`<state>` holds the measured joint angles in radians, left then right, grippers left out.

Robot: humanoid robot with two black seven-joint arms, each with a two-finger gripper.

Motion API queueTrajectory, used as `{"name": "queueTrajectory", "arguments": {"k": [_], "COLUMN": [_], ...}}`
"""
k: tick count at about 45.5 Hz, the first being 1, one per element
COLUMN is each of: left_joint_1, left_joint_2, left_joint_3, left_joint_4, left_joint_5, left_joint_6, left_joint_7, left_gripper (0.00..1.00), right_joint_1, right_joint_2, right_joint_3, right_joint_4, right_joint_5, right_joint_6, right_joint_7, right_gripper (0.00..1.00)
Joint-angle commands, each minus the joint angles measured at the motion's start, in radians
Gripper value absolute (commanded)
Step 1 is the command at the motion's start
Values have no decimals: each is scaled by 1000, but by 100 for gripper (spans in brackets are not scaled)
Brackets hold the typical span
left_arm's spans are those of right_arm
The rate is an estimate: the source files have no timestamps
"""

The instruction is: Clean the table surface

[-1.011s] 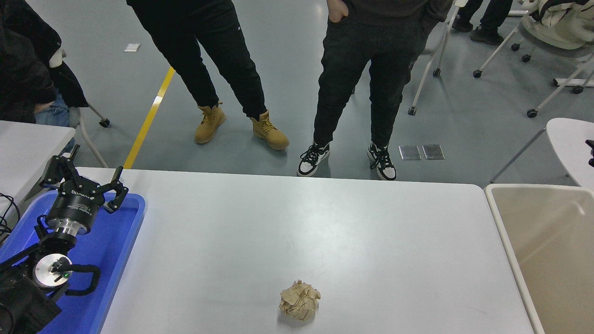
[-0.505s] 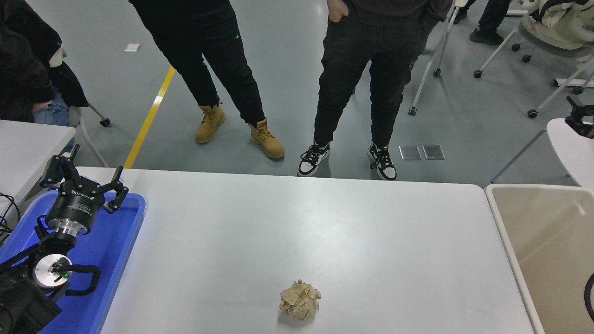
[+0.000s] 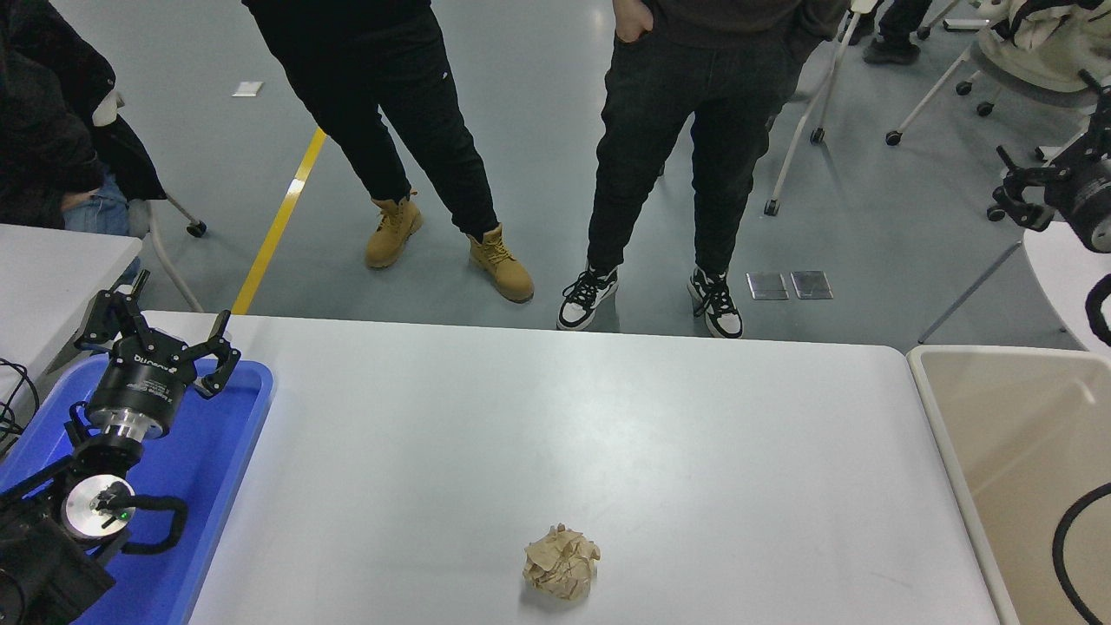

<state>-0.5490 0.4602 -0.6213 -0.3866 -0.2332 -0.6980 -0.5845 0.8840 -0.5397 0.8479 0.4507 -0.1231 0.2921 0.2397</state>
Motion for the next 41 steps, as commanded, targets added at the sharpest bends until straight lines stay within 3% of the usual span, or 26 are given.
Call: {"name": "queueTrajectory", "arguments": {"k": [1, 19, 41], "left_joint_1": [0, 0, 0], "left_joint_2": [0, 0, 0], "left_joint_3": [0, 0, 0], "left_joint_4": [0, 0, 0], "left_joint_5": [0, 0, 0], "left_joint_6": [0, 0, 0], "left_joint_7": [0, 0, 0], "left_gripper": [100, 100, 100], "right_joint_1": [-102, -293, -352], "right_joint_2": [26, 58, 67], "right_joint_3": [0, 0, 19], "right_joint_4": [25, 80, 123], "right_joint_5": [-6, -7, -7], "right_joint_6": [-4, -2, 1], "right_joint_7": [85, 153, 176], "right_gripper": [99, 99, 99]}}
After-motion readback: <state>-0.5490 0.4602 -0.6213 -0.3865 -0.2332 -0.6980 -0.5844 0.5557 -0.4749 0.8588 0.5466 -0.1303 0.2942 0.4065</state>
